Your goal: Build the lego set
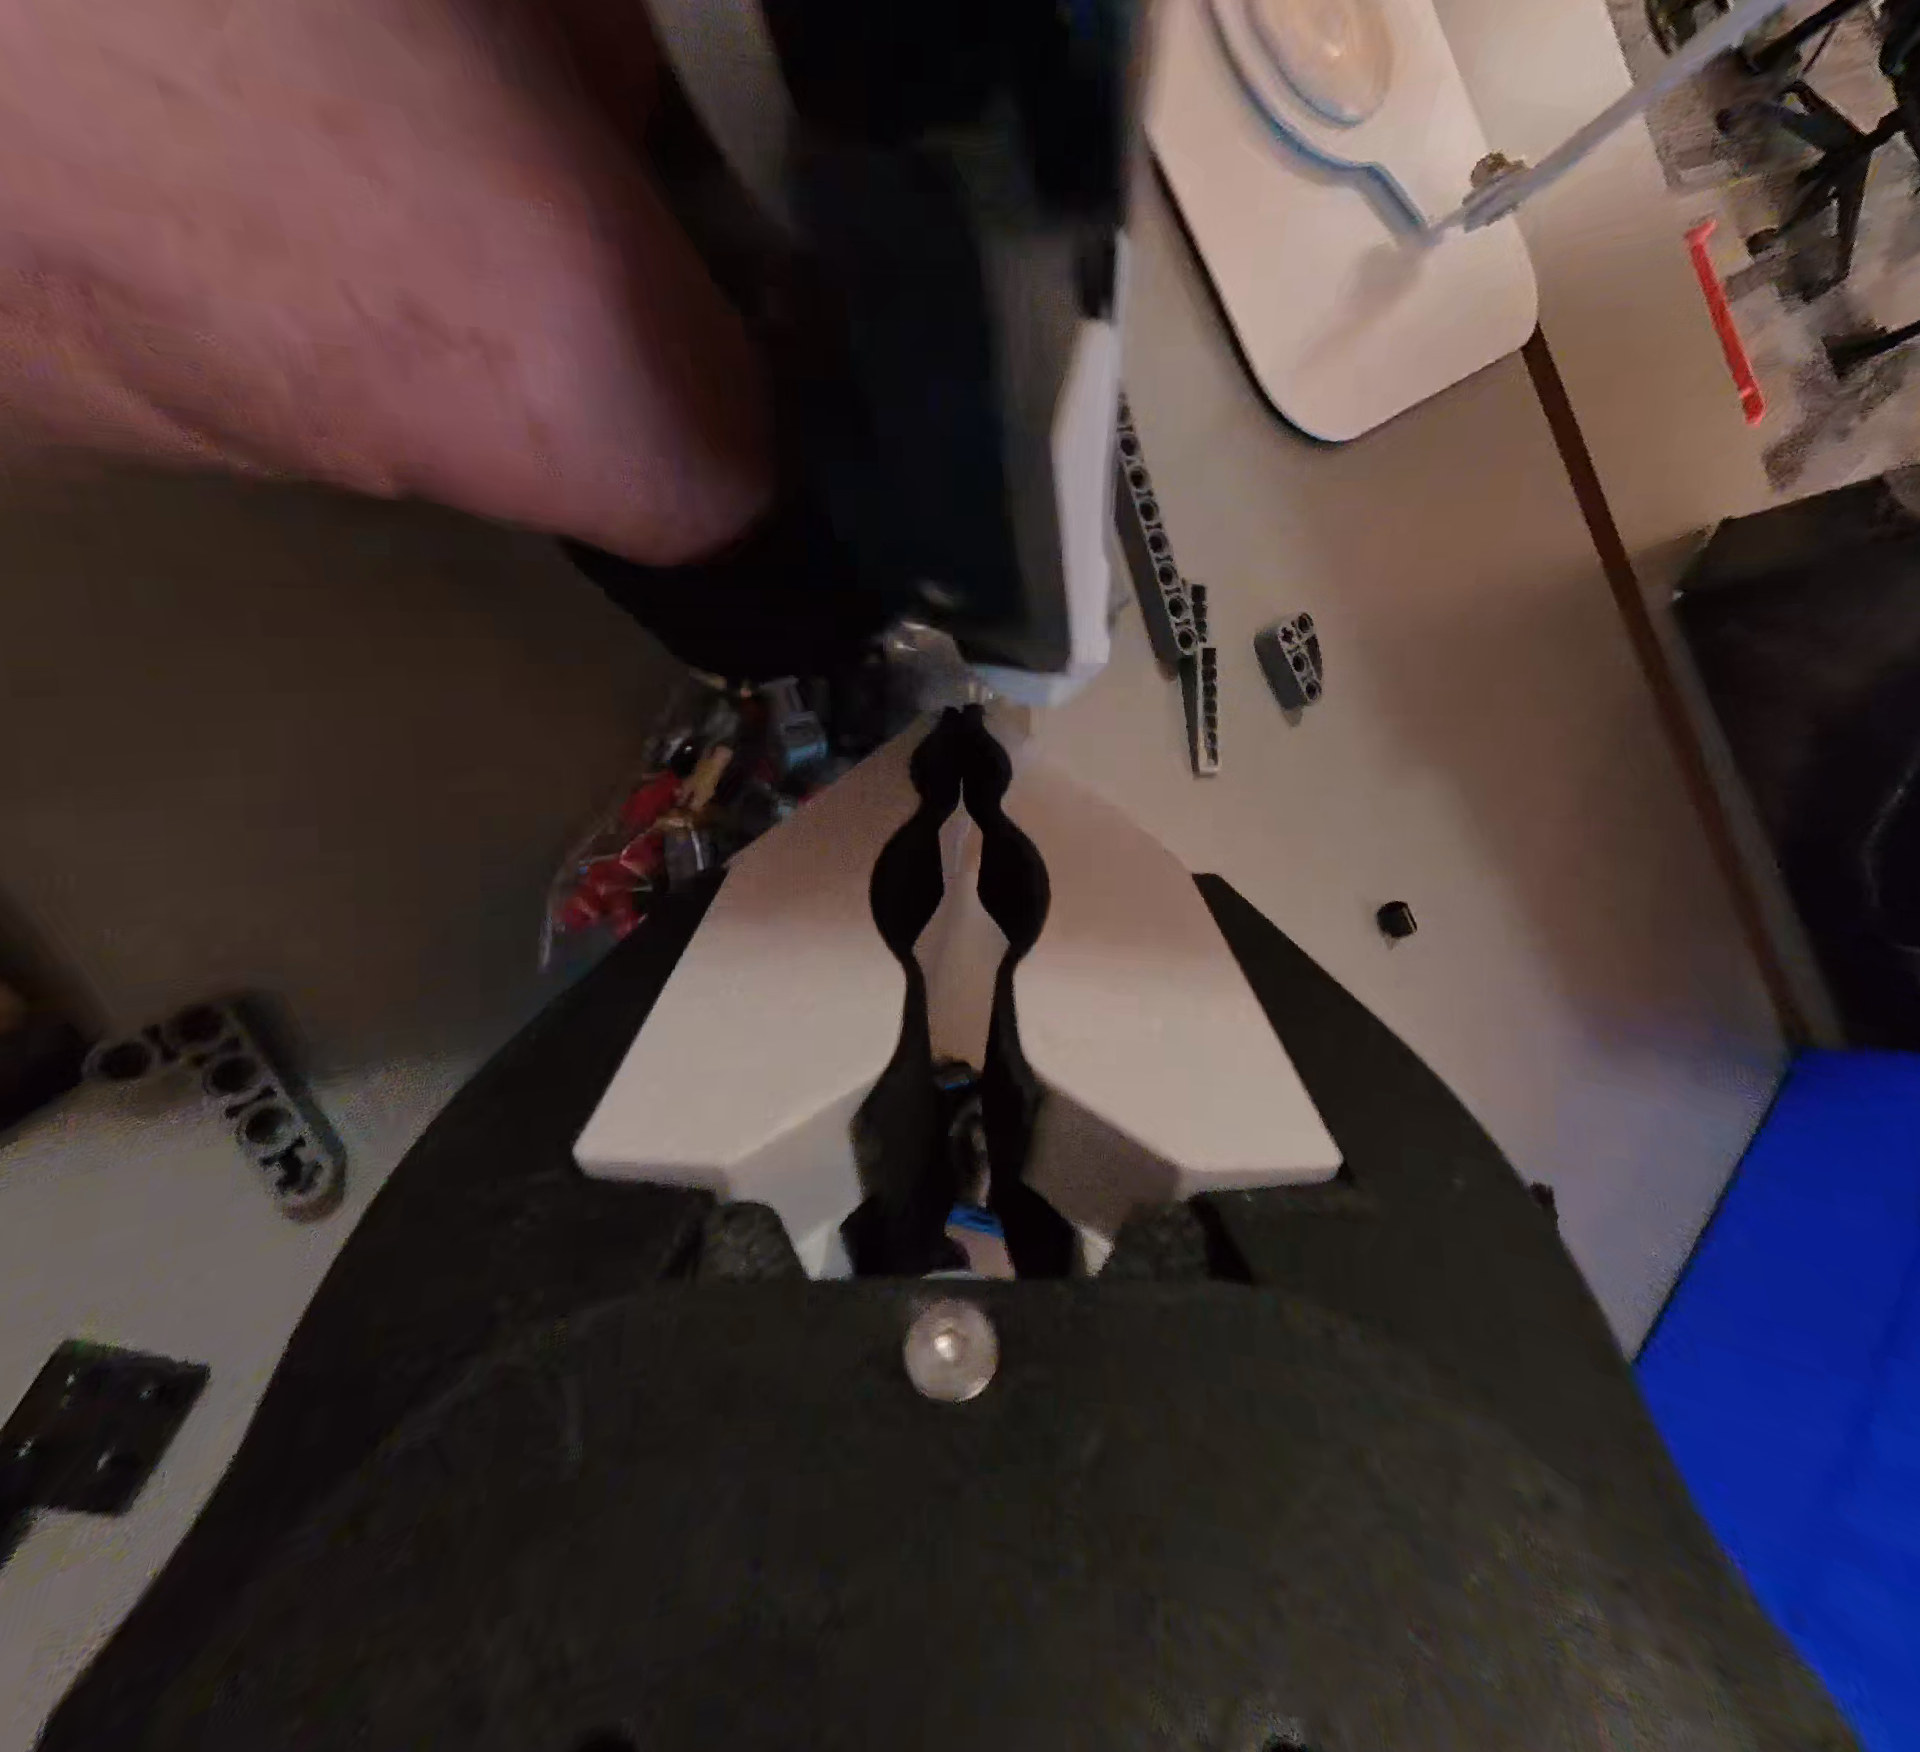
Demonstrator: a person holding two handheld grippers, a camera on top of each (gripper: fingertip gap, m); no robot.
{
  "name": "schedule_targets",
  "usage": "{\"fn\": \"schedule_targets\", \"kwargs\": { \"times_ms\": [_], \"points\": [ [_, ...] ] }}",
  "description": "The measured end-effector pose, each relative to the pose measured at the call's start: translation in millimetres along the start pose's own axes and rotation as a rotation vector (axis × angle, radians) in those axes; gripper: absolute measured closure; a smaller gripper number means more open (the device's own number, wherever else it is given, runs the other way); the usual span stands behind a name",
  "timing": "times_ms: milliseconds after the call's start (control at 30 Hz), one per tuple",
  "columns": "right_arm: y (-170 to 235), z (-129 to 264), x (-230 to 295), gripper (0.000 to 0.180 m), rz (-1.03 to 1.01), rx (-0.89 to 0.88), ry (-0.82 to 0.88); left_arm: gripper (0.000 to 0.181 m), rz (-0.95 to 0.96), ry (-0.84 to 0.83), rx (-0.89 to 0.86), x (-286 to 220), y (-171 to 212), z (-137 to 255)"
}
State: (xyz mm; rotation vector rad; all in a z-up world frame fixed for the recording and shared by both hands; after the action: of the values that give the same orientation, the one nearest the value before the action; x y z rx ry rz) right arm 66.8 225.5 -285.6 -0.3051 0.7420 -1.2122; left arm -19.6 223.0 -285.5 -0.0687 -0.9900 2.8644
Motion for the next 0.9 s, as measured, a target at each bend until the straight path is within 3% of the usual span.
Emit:
{"fn": "schedule_targets", "kwargs": {
  "times_ms": [367, 600, 900],
  "points": [
    [10, 31, -10, 0.180, -0.111, -0.157, -0.111, 0.181, -0.030, 0.102, -0.090, 5, 8, 23],
    [7, 52, -14, 0.180, -0.097, -0.231, -0.128, 0.181, -0.028, 0.115, -0.170, 15, 10, 53],
    [-4, 66, -17, 0.180, -0.096, -0.288, -0.143, 0.181, 0.014, 0.097, -0.167, 32, 22, 60]
  ]
}}
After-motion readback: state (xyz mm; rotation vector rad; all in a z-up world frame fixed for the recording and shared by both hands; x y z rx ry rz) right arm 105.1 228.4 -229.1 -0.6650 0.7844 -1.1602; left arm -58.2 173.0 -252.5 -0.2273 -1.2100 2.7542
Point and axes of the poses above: each gripper's, where its closed fingertips meet, z back along the fingers, y out of its underside, x = y × z across the jaws, the point moved 9 cm from there along z, back along the fingers, and after that the axes turned 8 degrees about -y, right-handed, at the moved point
